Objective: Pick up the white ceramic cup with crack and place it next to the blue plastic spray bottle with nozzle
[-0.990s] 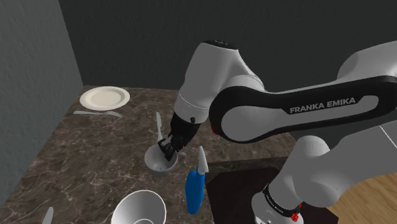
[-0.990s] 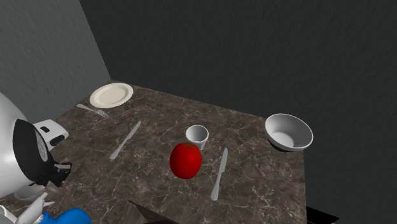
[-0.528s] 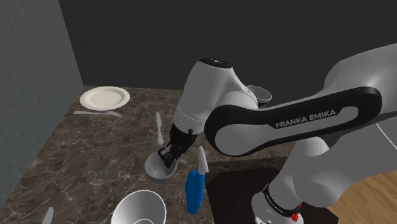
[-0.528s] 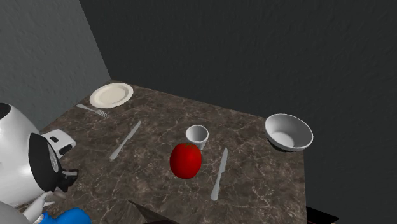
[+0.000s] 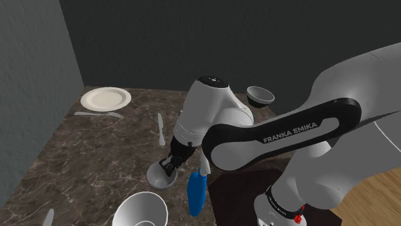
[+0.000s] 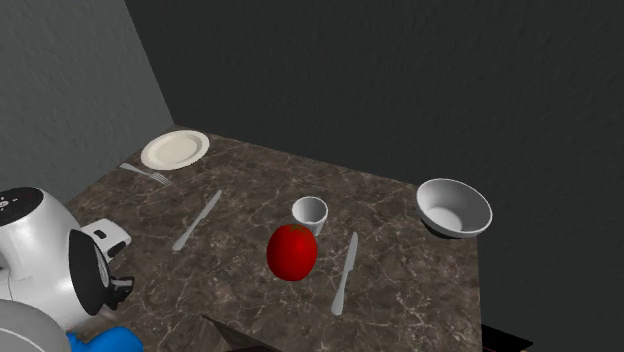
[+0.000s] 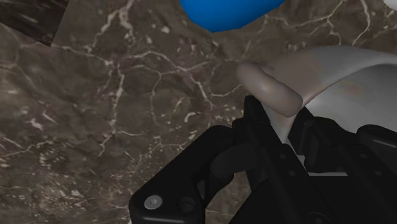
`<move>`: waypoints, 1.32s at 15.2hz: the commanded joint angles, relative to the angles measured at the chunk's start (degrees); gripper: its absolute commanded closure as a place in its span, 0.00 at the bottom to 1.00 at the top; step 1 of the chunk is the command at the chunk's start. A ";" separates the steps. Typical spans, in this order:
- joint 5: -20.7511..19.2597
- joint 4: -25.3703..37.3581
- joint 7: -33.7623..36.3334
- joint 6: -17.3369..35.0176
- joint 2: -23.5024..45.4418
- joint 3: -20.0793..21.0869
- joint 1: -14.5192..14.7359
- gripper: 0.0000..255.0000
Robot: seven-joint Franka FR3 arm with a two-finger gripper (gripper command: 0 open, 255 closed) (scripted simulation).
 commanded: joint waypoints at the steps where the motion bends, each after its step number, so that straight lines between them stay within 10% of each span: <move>1: 0.07 -0.69 -0.07 2.14 1.41 0.44 -0.07 1.00; 12: 0.15 -1.87 -0.19 5.74 3.86 1.13 -0.19 1.00; 13: 0.15 -1.88 -0.18 5.74 3.86 1.13 -0.19 0.00; 20: 0.47 -1.07 -0.59 0.73 -0.32 -0.19 0.16 0.00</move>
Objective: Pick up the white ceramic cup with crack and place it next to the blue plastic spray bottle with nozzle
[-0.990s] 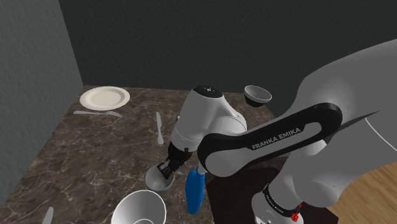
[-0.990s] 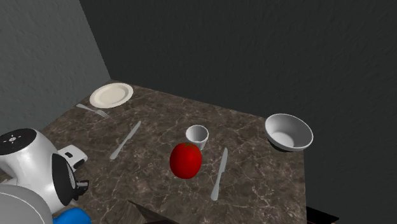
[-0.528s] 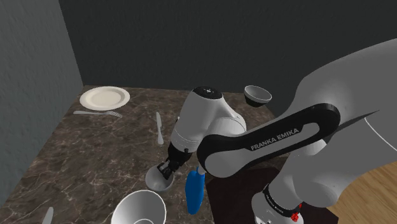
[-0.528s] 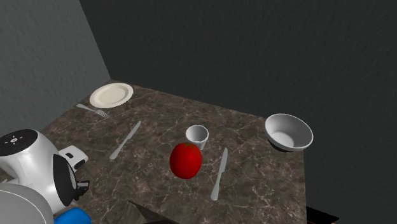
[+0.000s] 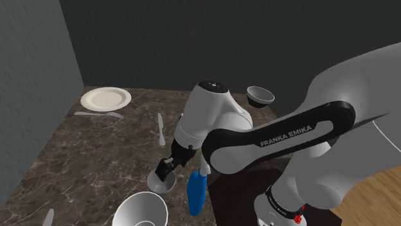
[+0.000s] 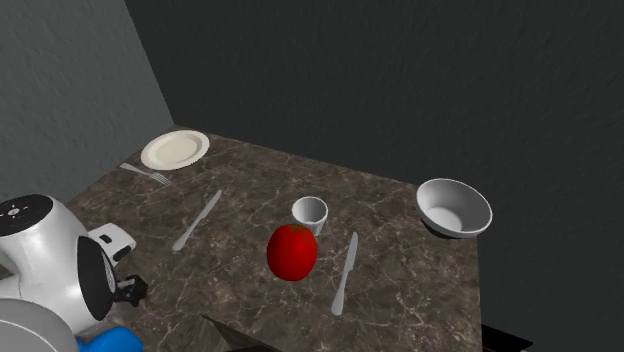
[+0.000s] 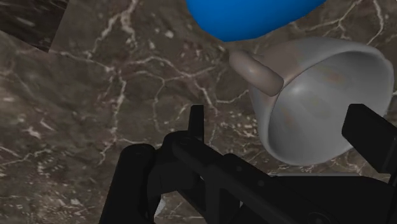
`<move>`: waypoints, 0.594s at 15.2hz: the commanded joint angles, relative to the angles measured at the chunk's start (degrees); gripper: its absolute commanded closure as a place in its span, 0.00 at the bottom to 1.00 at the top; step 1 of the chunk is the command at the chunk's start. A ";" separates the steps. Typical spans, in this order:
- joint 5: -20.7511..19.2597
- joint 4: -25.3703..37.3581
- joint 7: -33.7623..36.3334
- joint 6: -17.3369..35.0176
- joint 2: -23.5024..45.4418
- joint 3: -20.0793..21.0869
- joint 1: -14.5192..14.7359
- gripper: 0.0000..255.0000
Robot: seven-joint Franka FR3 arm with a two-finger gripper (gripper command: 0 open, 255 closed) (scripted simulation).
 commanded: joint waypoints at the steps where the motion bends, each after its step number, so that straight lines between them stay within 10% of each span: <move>1: 0.01 0.86 -0.17 -4.12 -3.13 -1.03 0.18 0.00; 9: -0.07 1.34 -0.21 -6.03 -4.54 -1.56 0.26 0.00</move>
